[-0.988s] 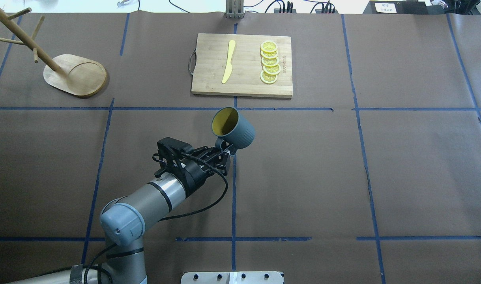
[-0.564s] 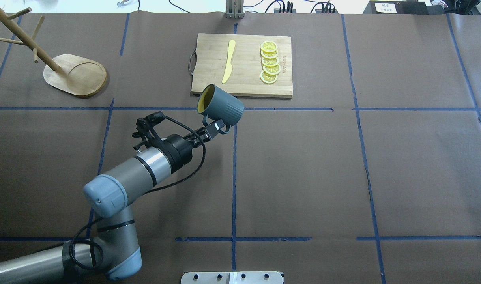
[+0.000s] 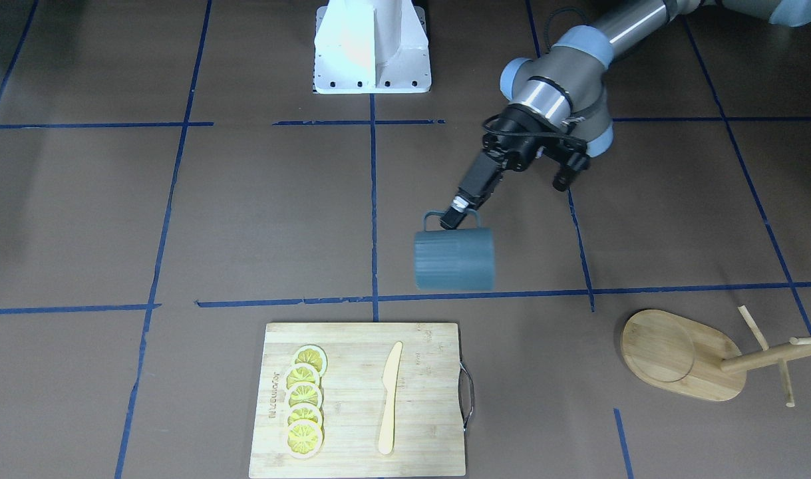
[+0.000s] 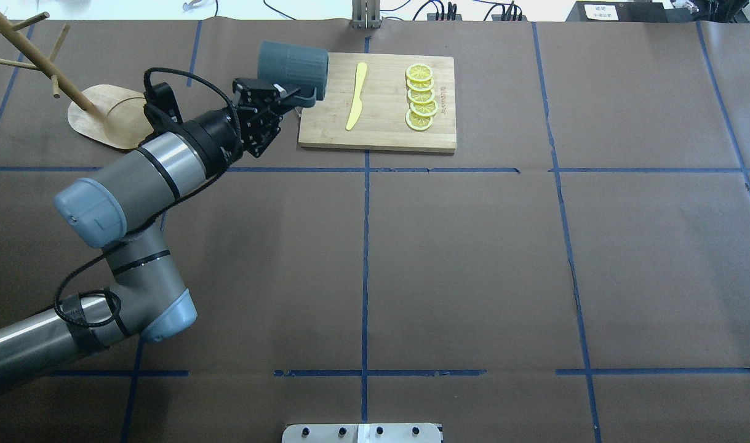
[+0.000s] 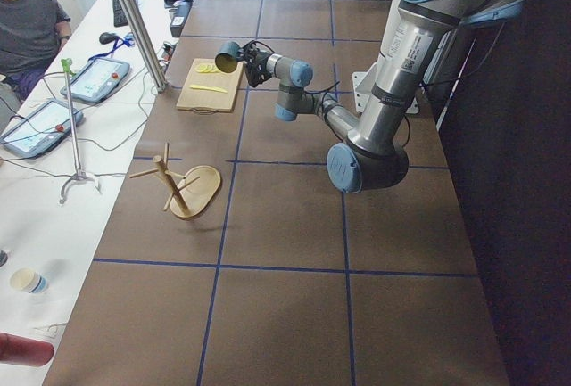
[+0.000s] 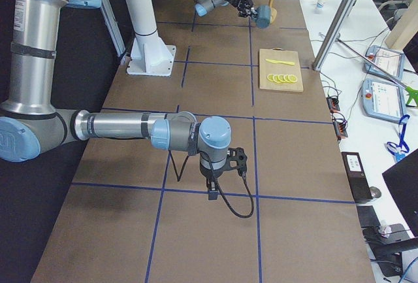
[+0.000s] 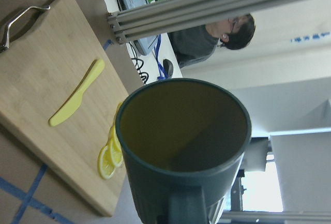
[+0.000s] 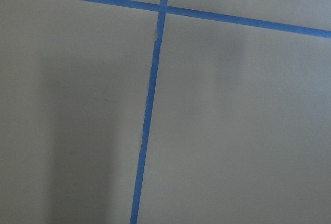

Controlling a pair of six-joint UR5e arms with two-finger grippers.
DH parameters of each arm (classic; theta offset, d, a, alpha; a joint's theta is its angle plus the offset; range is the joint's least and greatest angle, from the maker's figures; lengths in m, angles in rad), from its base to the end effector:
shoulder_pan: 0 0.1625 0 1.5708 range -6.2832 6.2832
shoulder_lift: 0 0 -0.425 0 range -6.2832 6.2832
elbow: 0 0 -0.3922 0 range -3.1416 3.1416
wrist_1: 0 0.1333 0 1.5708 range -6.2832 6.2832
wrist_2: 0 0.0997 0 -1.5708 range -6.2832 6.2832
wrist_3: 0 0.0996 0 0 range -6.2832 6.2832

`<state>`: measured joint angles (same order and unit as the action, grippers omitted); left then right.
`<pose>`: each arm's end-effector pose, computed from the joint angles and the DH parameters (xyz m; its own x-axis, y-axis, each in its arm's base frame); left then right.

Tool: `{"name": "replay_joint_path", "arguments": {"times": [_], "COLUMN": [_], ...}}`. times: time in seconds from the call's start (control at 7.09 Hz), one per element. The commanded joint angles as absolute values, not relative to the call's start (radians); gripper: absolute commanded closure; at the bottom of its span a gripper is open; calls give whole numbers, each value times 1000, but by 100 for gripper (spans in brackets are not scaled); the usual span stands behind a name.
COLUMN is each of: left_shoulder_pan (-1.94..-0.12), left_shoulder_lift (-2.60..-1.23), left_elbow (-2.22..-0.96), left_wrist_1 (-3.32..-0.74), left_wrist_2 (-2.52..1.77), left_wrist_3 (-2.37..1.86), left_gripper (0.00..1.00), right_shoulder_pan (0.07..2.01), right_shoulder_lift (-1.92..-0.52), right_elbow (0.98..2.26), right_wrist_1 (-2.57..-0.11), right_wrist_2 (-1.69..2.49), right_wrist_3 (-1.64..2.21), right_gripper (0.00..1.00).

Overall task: Hang cup on storage rack
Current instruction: 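Carry the teal mug with the left gripper up to the wooden stand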

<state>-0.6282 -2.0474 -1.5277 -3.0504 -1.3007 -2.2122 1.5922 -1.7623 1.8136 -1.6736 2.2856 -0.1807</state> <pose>0.3978 -0.4866 0.2493 -0.6782 -0.2201 -0.7012 0.4543 0.6245 -0.6354 0.0767 -0.4049 0.6399 0.7459 -0.1304 0.6532 0.1145 0.9912 0.0670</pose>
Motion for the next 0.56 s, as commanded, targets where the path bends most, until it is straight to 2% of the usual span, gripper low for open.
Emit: {"name": "replay_joint_path", "arguments": {"times": [0.0, 0.42], "left_shoulder_pan": [-719, -793], "left_shoulder_lift": [-2036, -2020], "left_elbow": [-1519, -1519], "left_wrist_1": [-3106, -3109], "left_wrist_2": [-1327, -1330], "left_wrist_3": [-2414, -2541], "left_gripper": [100, 100], "right_shoulder_pan": [1592, 1592], "right_shoulder_lift": [-1759, -1755], "right_elbow": [1816, 1815], "right_wrist_1": [-1672, -1672], "right_wrist_2": [2286, 2284], "right_wrist_3": [-181, -181], "right_gripper": [0, 0]}}
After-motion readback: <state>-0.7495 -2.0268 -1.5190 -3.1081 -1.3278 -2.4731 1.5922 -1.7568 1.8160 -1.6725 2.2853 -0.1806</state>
